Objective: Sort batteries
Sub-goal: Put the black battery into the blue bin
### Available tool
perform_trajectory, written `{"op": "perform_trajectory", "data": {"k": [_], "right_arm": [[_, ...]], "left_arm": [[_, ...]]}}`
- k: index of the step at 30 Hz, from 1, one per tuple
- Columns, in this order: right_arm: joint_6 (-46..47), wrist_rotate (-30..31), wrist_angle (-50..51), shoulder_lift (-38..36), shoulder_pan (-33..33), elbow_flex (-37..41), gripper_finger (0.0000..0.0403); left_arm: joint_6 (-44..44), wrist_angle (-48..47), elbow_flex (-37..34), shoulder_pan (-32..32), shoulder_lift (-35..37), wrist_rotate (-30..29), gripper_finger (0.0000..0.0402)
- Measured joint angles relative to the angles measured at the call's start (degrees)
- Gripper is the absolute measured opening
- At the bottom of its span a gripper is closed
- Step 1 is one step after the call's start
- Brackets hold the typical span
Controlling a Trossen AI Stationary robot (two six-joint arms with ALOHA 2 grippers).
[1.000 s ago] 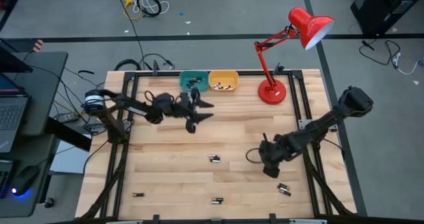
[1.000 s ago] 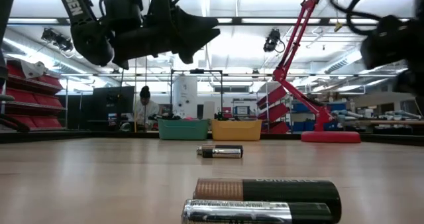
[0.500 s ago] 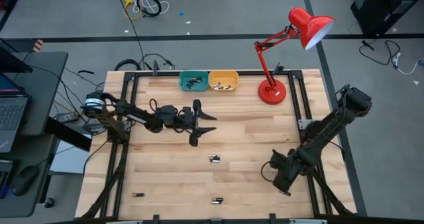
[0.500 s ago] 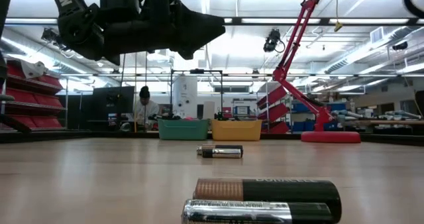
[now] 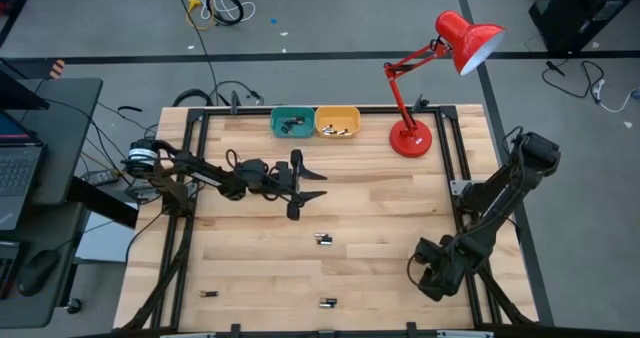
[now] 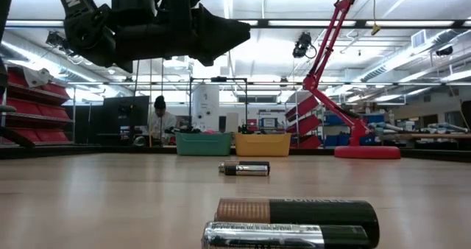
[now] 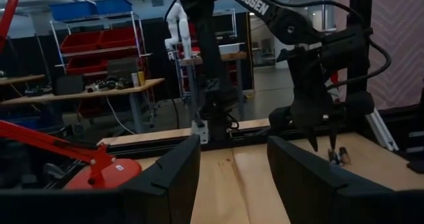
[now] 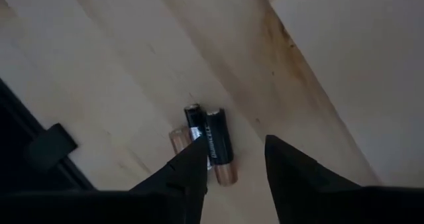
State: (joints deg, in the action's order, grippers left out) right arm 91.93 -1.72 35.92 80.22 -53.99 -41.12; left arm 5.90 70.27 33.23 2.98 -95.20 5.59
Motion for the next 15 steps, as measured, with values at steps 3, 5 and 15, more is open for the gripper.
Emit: {"op": "perform_trajectory", "data": {"k": [3, 5, 15], "right_arm": [[-0.22, -0.03, -0.3, 1.7, -0.71, 0.0, 0.013], [-0.17, -0.39, -1.51, 3.12, -0.95, 0.0, 0.0128], [-0.25, -0.85, -4.84, 7.96, -1.41, -0.35, 0.0128]], "left_arm": [[0.4, 0.01, 0.0, 0.0, 0.0, -0.01, 0.0192], [1.7, 0.0, 0.0, 0.04, 0.0, -0.39, 0.0192], [3.43, -0.02, 0.0, 1.14, -0.04, -3.48, 0.0192]]}}
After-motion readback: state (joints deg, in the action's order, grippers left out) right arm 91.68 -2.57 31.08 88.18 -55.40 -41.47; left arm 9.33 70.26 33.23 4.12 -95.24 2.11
